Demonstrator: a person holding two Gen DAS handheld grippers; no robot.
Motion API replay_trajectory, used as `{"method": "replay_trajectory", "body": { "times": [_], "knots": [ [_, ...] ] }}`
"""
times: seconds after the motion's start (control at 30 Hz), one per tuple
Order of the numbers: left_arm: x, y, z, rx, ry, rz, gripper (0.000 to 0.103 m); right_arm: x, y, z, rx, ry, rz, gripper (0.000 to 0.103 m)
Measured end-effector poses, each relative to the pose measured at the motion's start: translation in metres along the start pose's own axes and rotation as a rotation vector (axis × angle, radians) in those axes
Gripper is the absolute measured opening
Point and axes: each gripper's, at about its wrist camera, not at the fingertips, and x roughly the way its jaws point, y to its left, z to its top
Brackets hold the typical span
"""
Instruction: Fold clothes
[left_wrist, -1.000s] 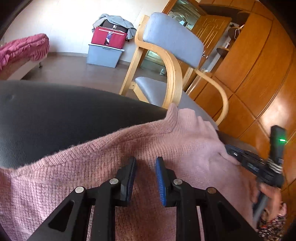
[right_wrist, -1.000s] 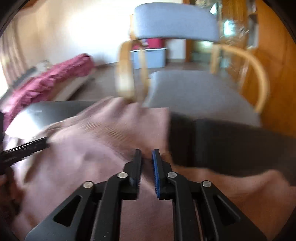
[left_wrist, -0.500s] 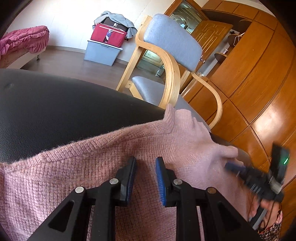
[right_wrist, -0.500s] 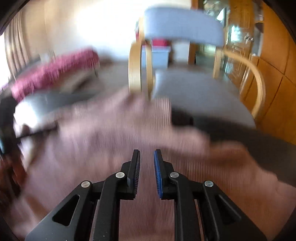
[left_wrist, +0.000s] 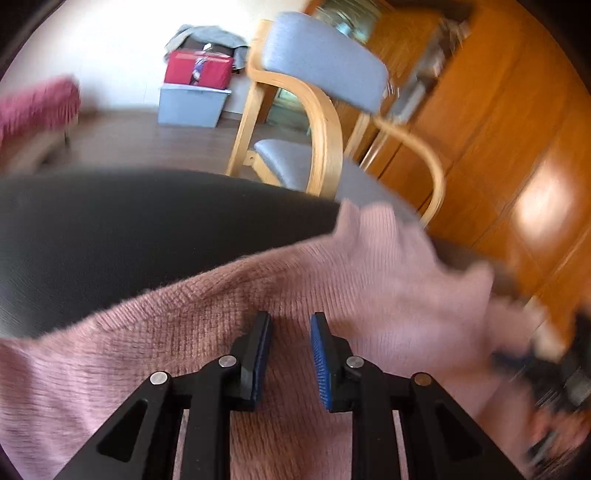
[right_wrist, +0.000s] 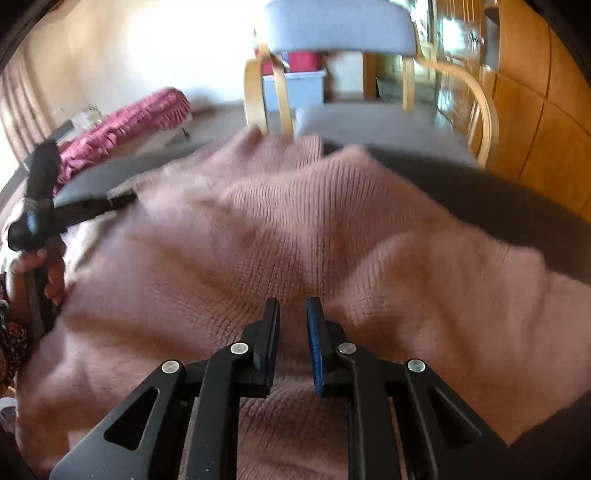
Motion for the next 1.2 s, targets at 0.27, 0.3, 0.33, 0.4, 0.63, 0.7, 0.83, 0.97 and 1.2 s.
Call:
{"method": "replay_trajectory", "body": {
  "times": [0.27, 0.3, 0.33, 0.4, 0.63, 0.7, 0.83, 0.97, 1.2],
  "knots": [
    [-0.004, -0.044, -0.018, 0.221, 0.034, 0.158, 0.029, 0.019, -0.046, 0.009, 0.038, 0.073, -0.190, 0.015],
    [-0.004, -0.044, -0.018, 0.226, 0.033, 0.164, 0.029, 0.022, -0.052, 0.010, 0.044, 0.085, -0.216, 0.015],
    [-0.004, -0.044, -0.019, 0.230, 0.032, 0.166, 0.030, 0.026, -0.058, 0.011, 0.049, 0.097, -0.242, 0.015],
    [-0.003, -0.041, -0.019, 0.218, 0.031, 0.152, 0.030, 0.025, -0.072, 0.007, 0.065, 0.100, -0.294, 0.015],
    [0.000, -0.038, -0.017, 0.195, 0.028, 0.118, 0.033, 0.009, -0.118, -0.012, 0.180, 0.063, -0.371, 0.015],
    [0.001, -0.042, -0.017, 0.211, 0.027, 0.132, 0.033, 0.012, -0.112, -0.006, 0.155, 0.090, -0.397, 0.015],
    [0.004, -0.049, -0.017, 0.244, 0.022, 0.171, 0.034, 0.000, -0.079, 0.024, 0.139, 0.003, -0.308, 0.016],
    [0.004, -0.048, -0.018, 0.244, 0.019, 0.170, 0.034, 0.009, -0.011, 0.059, -0.019, -0.068, -0.164, 0.016],
    [0.003, -0.039, -0.016, 0.201, 0.015, 0.120, 0.034, 0.086, 0.037, 0.065, -0.112, 0.043, -0.087, 0.016]
  ]
}}
